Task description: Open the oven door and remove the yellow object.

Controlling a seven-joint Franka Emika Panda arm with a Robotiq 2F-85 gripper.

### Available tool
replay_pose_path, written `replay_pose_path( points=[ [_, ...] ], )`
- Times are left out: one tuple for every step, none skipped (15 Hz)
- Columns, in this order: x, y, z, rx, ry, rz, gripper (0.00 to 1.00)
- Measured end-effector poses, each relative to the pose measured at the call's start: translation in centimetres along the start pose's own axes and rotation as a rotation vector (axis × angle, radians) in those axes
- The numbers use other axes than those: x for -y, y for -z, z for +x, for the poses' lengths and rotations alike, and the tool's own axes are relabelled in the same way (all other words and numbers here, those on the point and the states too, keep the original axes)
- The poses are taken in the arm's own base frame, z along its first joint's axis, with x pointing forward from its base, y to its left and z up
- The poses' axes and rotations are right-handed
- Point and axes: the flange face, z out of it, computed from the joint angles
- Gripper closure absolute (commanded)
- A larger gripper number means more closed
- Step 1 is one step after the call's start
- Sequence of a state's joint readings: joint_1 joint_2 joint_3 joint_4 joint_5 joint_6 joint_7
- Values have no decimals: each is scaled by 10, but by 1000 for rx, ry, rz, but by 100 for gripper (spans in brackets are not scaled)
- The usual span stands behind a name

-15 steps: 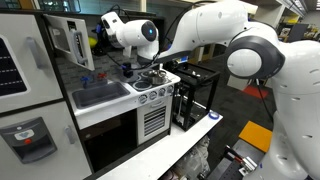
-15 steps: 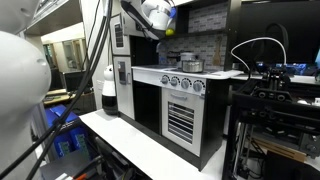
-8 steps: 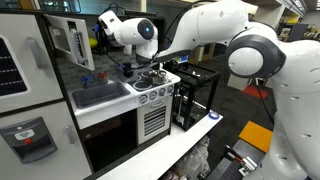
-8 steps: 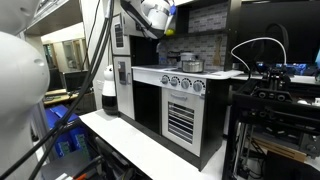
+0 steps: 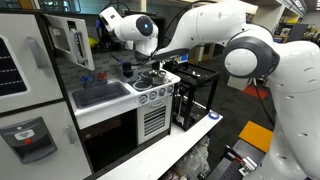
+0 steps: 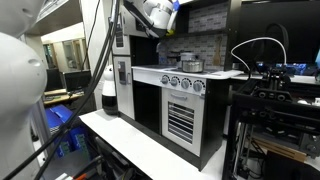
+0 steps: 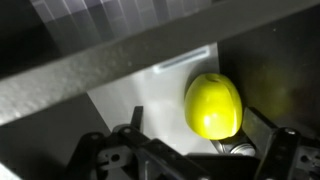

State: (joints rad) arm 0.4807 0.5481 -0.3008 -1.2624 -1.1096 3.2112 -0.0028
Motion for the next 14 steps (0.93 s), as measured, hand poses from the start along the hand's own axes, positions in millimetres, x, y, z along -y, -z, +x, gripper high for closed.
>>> replay_pose_path(
  points=[
    [0, -3, 0, -2, -1, -4, 0],
    [0, -6, 1, -3, -3, -7, 0],
    [0, -8, 2, -5, -5, -13, 0],
    [1, -12, 2, -8, -7, -17, 0],
    [1, -15, 4, -11, -7, -23, 0],
    [2, -18, 5, -15, -6, -28, 0],
    [3, -21, 7, -19, -4, -33, 0],
    [3, -23, 8, -23, -3, -38, 0],
    [4, -25, 10, -26, -2, -42, 0],
    [4, -26, 11, -29, -2, -43, 0],
    [5, -26, 12, -31, -1, -44, 0],
    [5, -26, 13, -33, 1, -44, 0],
    [5, -26, 14, -34, 7, -44, 0],
    [5, -26, 14, -35, 13, -43, 25]
  ],
)
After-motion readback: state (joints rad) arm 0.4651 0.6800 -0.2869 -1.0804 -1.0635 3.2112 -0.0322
